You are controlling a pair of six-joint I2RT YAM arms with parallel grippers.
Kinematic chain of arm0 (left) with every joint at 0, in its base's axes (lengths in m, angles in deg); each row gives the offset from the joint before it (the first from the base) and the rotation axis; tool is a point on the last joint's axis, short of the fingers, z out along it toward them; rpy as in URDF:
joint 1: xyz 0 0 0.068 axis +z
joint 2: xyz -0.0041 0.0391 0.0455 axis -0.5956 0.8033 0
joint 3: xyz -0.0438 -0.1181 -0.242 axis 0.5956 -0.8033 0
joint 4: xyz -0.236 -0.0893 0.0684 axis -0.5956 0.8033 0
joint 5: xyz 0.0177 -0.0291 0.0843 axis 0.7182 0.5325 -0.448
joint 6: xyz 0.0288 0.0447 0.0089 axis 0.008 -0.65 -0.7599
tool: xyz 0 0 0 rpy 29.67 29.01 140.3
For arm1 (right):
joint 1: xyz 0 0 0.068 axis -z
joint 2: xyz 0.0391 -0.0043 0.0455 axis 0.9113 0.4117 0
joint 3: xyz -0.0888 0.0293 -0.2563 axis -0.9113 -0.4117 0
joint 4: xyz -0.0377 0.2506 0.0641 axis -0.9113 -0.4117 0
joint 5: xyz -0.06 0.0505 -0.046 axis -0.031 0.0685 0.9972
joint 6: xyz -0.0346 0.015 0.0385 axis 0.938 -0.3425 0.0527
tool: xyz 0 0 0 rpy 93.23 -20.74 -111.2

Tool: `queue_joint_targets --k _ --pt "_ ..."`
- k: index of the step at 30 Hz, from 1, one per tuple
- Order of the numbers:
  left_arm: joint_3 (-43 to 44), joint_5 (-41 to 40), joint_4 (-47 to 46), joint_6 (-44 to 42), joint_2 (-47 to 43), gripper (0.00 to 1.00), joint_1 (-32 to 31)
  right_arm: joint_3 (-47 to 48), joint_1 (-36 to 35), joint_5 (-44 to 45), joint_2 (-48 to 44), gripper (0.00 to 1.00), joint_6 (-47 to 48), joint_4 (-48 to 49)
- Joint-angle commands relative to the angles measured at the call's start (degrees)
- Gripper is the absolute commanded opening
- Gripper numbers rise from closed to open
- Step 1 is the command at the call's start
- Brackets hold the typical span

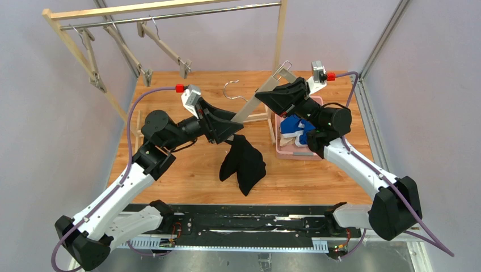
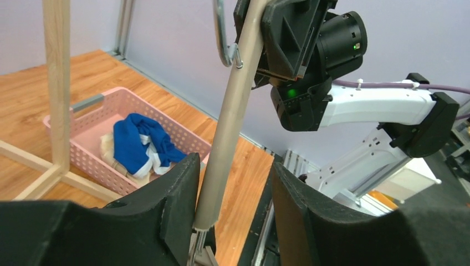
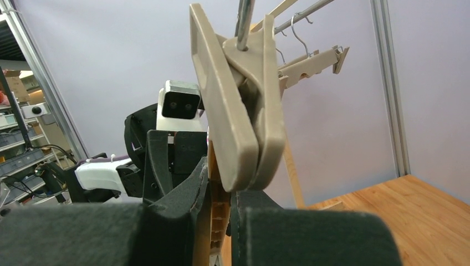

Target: Remove the underwear clipped to the hanger

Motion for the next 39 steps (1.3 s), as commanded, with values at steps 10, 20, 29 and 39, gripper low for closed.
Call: queue_joint_targets --k 10,20,29,39 --pt "-1.9 -8.5 14.1 -10.8 -6.3 0.57 -0.5 -1.0 -0.5 0.7 -3.7 0.00 2.9 -0.4" --pt "-4.6 -5.4 9.6 -7.8 -4.5 0.56 -0.6 -1.3 -0.5 0.8 -4.6 0.01 3.3 -1.3" --pt "-4.2 -5.7 10.4 -9.1 -5.7 0.28 -0.5 -1.7 -0.5 0.7 -4.7 0.01 3.6 -1.9" --pt "-0.3 -6.1 7.0 -9.3 -5.0 0.60 -0.5 -1.8 -0.4 0.2 -4.9 0.01 3.4 -2.0"
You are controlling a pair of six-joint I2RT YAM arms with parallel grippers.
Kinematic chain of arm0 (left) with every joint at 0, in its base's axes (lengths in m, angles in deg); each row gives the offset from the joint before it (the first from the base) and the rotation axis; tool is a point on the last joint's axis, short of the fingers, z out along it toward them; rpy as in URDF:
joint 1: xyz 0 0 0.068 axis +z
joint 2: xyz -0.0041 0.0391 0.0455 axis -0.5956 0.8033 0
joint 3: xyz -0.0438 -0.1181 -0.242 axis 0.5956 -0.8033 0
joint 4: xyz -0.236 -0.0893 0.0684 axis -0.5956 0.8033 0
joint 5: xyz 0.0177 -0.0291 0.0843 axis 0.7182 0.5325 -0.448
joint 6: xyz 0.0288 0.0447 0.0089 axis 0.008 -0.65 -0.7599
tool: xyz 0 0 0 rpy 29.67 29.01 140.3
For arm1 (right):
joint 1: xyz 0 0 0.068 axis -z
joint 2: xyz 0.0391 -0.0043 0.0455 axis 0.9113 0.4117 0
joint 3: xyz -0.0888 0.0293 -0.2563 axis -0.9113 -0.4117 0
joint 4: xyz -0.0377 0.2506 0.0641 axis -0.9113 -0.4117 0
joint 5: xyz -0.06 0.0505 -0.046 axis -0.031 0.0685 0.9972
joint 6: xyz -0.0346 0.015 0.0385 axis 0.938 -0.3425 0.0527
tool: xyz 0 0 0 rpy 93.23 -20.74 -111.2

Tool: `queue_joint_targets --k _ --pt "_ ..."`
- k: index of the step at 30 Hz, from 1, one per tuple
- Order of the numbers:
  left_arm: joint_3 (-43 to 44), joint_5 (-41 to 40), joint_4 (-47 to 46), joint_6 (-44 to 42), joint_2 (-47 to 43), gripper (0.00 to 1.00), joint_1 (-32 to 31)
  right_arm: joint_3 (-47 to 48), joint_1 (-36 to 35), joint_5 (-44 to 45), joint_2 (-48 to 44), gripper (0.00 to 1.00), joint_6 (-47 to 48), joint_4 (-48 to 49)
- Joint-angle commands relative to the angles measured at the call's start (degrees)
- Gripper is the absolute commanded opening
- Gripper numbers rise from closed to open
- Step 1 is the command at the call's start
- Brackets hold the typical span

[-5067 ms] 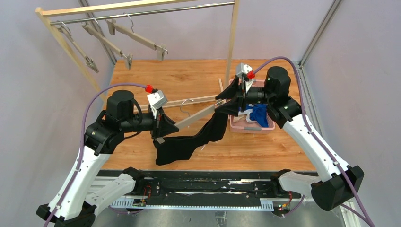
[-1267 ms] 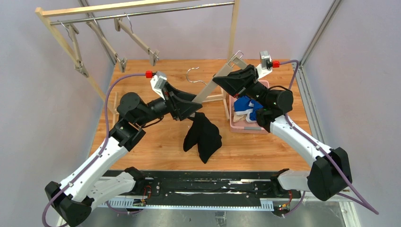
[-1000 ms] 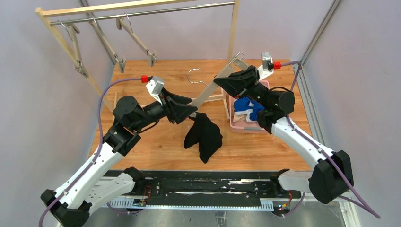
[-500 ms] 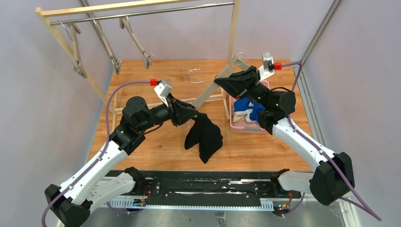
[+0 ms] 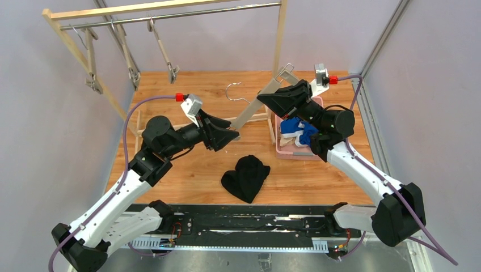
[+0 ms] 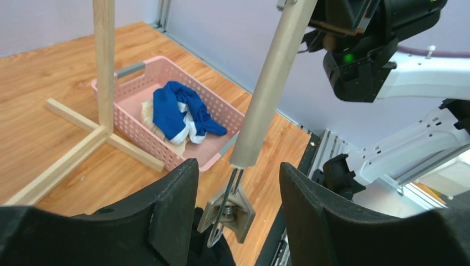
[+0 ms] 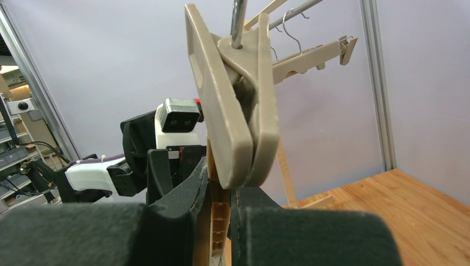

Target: Remove the underwear clipped to the hanger

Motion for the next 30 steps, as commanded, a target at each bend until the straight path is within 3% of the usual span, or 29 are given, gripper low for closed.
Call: queue_joint_targets --k 1,6,12,16,19,22,23,25,27,30 --pt "4.1 0.5 -4.0 -0.5 0.9 0.61 -0.3 -0.1 -0.5 -0.2 -1.7 0.00 0.3 2.1" --pt "5.7 1.8 -5.4 0.0 3.5 0.58 -0.3 -0.1 -0.4 -0.3 -2.0 0.01 0.4 2.0" --pt "6.6 3.6 -6.1 0.6 5.7 0.47 -0.3 0.0 -0.5 -0.2 -1.9 0.01 0.4 2.2" --pt "6.3 4.8 -7.1 0.9 6.6 0.30 -0.3 -0.1 -0.5 -0.2 -1.7 0.01 -0.2 3.0" --pt "6.3 5.2 -7.7 1.0 6.9 0.02 -0.4 -0.4 -0.5 -0.2 -1.7 0.01 -0.4 3.1" --pt "6.7 6.0 -8.5 1.3 6.7 0.00 -0.3 -0.8 -0.5 0.1 -2.0 0.01 0.0 2.2" --pt "6.9 5.8 -8.6 1.6 6.5 0.00 -0.4 -0.9 -0.5 0.1 -2.1 0.09 0.4 1.7" --pt "7.2 5.1 -8.6 1.9 5.6 0.00 -0.4 -1.4 -0.4 0.5 -2.5 0.47 1.3 -0.1" --pt "7.6 4.2 -7.7 1.9 4.4 0.00 -0.3 -2.5 -0.5 1.3 -3.1 0.73 2.2 -0.9" --pt "9.2 1.7 -2.7 0.3 2.8 0.00 -0.3 -3.9 -0.5 2.2 -4.3 0.76 3.7 -2.9"
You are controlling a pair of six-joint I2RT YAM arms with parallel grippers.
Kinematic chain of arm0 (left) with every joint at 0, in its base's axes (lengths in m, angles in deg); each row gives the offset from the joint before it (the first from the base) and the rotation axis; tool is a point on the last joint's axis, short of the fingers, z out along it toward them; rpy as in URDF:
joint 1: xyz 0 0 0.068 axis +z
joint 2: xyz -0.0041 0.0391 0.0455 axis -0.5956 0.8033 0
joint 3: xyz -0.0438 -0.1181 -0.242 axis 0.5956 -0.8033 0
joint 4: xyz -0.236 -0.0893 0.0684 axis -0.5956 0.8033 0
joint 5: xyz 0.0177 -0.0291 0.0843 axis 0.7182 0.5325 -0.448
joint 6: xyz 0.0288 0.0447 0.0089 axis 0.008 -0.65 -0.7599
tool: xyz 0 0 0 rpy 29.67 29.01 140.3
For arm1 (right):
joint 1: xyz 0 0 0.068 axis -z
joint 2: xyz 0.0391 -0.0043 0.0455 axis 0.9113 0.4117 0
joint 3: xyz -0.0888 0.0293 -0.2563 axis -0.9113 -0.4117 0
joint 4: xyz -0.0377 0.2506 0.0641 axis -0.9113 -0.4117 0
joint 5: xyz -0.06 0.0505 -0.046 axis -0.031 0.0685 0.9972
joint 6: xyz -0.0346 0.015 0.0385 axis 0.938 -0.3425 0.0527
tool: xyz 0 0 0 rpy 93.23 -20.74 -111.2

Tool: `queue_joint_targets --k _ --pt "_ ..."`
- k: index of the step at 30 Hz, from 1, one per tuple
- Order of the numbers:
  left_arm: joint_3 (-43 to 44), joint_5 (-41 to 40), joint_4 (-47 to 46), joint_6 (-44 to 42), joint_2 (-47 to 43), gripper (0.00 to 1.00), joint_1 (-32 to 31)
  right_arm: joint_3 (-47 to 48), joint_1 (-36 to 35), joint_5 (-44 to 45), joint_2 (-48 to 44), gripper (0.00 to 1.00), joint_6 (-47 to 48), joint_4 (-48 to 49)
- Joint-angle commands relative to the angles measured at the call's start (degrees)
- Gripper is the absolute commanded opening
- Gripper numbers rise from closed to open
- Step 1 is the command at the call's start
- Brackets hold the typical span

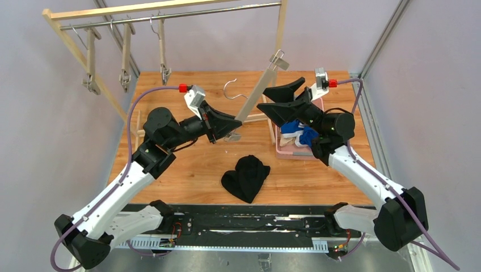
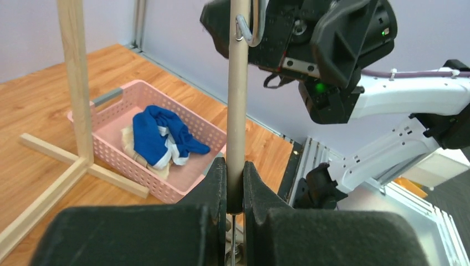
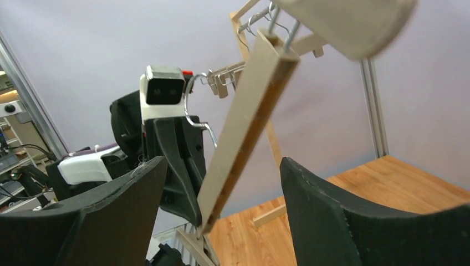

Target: Remove the underwear clipped to the hanger

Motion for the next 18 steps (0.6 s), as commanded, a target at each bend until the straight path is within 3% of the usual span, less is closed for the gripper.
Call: queue_joint_targets --k 1,6,9,11,14,18 --pt "4.6 -5.6 4.7 -2.2 -3.3 0.00 0.0 -2.0 -0.4 1.0 -2.9 0.76 3.6 -2.2" --pt "10.6 -18.0 23.4 -8.9 -5.3 0.00 0.1 -2.0 -0.9 1.6 -6.3 0.77 12.5 -19.3" --pt "14.8 -29.7 38.1 -12.2 -5.4 0.00 0.0 0.1 -5.1 8.5 -9.9 0.77 26.5 -41.9" --pt "17.2 -37.6 45.4 -13.8 -4.7 0.00 0.0 2.6 -11.3 19.3 -10.8 0.77 37.5 -58.1" --pt "19.0 -45.7 51.7 -15.1 -3.2 0.00 0.1 3.9 -18.4 31.1 -8.6 0.77 45.5 -71.8" --pt "21.4 -46.1 53.2 -15.0 -1.0 0.00 0.1 0.6 -24.3 38.9 -3.6 0.78 45.3 -79.0"
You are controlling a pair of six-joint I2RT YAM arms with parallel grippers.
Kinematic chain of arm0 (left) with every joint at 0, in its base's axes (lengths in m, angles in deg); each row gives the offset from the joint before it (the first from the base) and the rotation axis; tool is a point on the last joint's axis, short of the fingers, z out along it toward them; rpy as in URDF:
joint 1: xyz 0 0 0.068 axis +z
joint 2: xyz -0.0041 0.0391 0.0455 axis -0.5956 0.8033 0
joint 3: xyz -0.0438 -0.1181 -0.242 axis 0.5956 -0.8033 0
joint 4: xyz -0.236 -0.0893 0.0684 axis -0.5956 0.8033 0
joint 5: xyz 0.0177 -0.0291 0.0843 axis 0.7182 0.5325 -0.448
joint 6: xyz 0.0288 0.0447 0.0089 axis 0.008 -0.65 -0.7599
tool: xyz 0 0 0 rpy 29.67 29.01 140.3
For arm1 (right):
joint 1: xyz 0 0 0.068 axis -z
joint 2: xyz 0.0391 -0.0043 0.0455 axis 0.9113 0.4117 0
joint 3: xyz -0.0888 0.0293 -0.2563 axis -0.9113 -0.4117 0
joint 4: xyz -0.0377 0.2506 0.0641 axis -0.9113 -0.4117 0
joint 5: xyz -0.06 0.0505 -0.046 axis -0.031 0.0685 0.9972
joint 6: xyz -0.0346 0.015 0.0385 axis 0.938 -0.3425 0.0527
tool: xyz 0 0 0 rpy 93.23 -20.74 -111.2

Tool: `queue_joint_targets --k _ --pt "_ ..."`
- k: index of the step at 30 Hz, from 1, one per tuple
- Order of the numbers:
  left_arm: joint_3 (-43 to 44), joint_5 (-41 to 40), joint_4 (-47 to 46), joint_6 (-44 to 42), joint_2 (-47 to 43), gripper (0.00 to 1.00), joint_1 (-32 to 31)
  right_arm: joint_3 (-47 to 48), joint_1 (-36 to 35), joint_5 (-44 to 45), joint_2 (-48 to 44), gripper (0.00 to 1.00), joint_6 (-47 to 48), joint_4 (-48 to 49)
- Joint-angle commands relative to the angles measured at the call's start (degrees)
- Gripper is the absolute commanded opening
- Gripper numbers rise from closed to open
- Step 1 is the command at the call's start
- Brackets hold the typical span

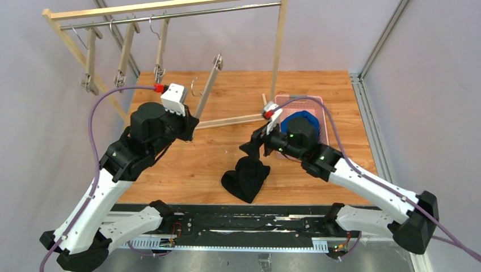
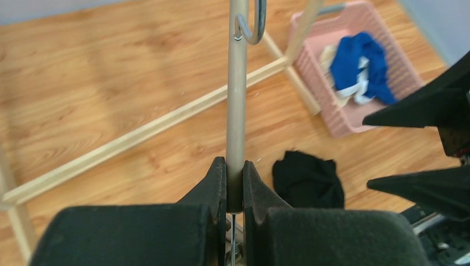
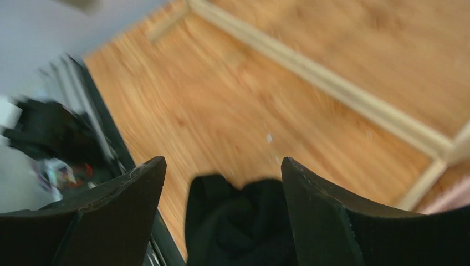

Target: Remove the underwear clipped to the hanger

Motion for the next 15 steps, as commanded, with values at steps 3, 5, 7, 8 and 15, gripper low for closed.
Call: queue_joint_targets --k 3,5,7,8,15 --pt "5.0 -5.7 6.0 -1.4 4.8 0.00 0.1 -4.2 -8.8 17.0 7.1 0.78 7.0 -18.9" --pt "6.6 -5.6 6.0 -1.5 6.8 0.00 0.1 -4.9 -10.8 17.9 9.6 0.78 5.9 -19.1" --pt "8.2 -5.6 5.5 -1.7 8.7 0.00 0.1 -5.2 -12.1 17.1 12.5 0.79 4.6 -19.5" --pt "9.0 -5.5 4.9 -1.8 9.4 0.00 0.1 -5.1 -12.7 16.8 13.9 0.79 3.9 -19.6" --pt "13.1 -6.7 2.4 -1.9 13.2 0.00 0.1 -6.5 -16.8 13.3 22.7 0.79 0.1 -15.9"
